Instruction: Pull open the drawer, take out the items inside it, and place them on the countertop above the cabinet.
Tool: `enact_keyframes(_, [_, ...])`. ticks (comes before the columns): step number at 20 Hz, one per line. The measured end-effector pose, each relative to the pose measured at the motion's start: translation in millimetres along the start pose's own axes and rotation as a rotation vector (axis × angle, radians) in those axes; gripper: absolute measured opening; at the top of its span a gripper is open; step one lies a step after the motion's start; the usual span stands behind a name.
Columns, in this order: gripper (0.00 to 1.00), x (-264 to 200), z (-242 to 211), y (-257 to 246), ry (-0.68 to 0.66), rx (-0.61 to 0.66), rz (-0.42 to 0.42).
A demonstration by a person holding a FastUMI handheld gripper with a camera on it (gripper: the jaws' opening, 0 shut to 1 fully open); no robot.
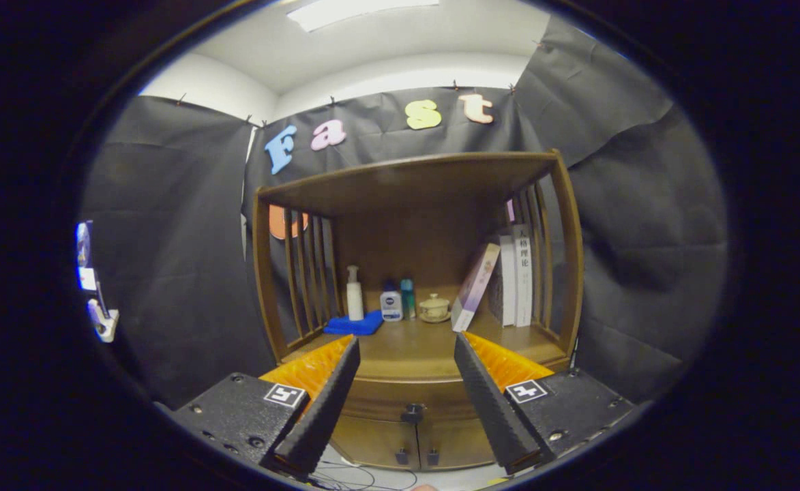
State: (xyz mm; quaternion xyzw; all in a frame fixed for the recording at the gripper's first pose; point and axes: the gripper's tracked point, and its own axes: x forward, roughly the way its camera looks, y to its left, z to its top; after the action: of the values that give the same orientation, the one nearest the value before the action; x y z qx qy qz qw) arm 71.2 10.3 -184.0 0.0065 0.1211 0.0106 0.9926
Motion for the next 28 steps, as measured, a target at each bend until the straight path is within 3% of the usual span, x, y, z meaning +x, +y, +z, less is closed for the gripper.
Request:
enact_keyframes(9, [0.90, 73, -119, -9, 0.173, -0.016, -0.039])
enact_keyframes(15, [0.80, 115, -178, -26, 0.260, -0.036, -0.099])
enact_keyframes(22, [0.57, 137, -203, -27, 0.282, -0.029, -0.120])
enact_keyframes(28, [0.49, 142, -204, -28, 0.244, -0.052, -0.143])
